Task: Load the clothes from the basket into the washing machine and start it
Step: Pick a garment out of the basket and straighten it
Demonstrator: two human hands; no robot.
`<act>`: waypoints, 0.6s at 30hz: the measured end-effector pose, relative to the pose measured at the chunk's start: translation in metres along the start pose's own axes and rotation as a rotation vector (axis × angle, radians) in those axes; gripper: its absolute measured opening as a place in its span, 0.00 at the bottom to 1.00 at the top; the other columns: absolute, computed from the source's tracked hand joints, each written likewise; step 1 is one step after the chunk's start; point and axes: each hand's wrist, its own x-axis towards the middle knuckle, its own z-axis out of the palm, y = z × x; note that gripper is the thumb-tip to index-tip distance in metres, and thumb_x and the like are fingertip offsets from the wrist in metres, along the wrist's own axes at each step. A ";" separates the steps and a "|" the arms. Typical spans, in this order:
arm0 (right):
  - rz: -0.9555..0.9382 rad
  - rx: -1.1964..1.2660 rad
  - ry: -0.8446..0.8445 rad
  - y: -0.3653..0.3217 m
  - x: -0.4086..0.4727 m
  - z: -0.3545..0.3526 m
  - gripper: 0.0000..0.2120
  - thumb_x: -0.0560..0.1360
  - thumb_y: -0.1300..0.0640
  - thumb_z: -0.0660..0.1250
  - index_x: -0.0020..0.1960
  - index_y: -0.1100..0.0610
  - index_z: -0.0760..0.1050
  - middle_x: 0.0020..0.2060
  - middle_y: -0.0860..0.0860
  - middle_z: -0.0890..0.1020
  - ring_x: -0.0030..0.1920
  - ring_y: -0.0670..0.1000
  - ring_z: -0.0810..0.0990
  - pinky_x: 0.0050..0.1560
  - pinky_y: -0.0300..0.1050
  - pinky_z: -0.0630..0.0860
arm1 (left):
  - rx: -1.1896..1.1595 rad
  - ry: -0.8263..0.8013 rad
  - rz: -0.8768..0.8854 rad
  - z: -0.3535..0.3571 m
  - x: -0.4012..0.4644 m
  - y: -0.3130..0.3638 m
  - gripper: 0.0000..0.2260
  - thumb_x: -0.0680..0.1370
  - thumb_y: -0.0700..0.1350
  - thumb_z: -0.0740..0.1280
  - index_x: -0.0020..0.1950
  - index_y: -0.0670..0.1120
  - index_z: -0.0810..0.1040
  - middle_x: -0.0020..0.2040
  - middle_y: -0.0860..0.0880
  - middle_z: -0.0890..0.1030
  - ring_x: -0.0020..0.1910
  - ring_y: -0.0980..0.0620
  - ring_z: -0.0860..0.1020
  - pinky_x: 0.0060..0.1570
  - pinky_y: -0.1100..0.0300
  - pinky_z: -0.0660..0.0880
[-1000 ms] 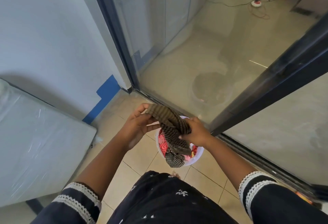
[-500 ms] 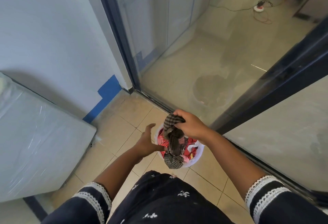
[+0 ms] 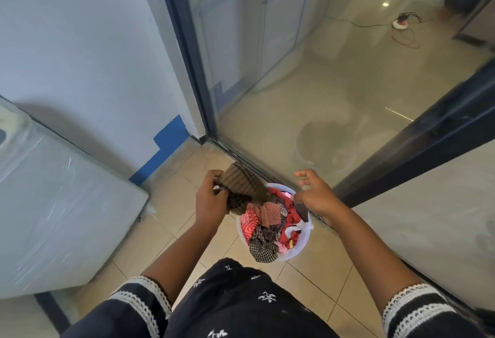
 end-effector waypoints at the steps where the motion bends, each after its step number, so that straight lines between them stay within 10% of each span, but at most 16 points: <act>1: -0.022 -0.047 -0.010 -0.002 0.004 0.007 0.26 0.72 0.64 0.73 0.67 0.51 0.70 0.62 0.52 0.75 0.58 0.51 0.75 0.57 0.50 0.76 | -0.035 -0.025 -0.006 -0.005 0.000 0.002 0.14 0.79 0.31 0.60 0.59 0.47 0.74 0.55 0.48 0.78 0.47 0.52 0.79 0.32 0.70 0.77; 8: -0.126 0.086 -0.328 -0.054 0.018 0.065 0.36 0.70 0.63 0.77 0.73 0.48 0.67 0.67 0.51 0.71 0.66 0.52 0.72 0.60 0.48 0.74 | -0.372 -0.130 -0.098 -0.057 0.001 0.010 0.09 0.81 0.33 0.60 0.57 0.44 0.75 0.55 0.43 0.82 0.55 0.44 0.81 0.49 0.46 0.82; 13: -0.028 0.360 -0.598 -0.101 0.024 0.101 0.29 0.65 0.57 0.78 0.65 0.49 0.75 0.61 0.53 0.81 0.62 0.54 0.79 0.69 0.55 0.71 | -0.654 -0.105 -0.169 -0.115 0.011 0.006 0.09 0.83 0.38 0.59 0.62 0.40 0.73 0.55 0.42 0.81 0.55 0.45 0.81 0.48 0.49 0.81; 18: -0.034 0.553 -0.691 -0.165 0.022 0.176 0.22 0.69 0.64 0.74 0.61 0.55 0.74 0.52 0.55 0.82 0.51 0.53 0.82 0.53 0.52 0.78 | -0.840 -0.065 -0.206 -0.197 0.024 -0.003 0.09 0.83 0.39 0.60 0.63 0.45 0.71 0.51 0.46 0.84 0.50 0.49 0.83 0.44 0.53 0.81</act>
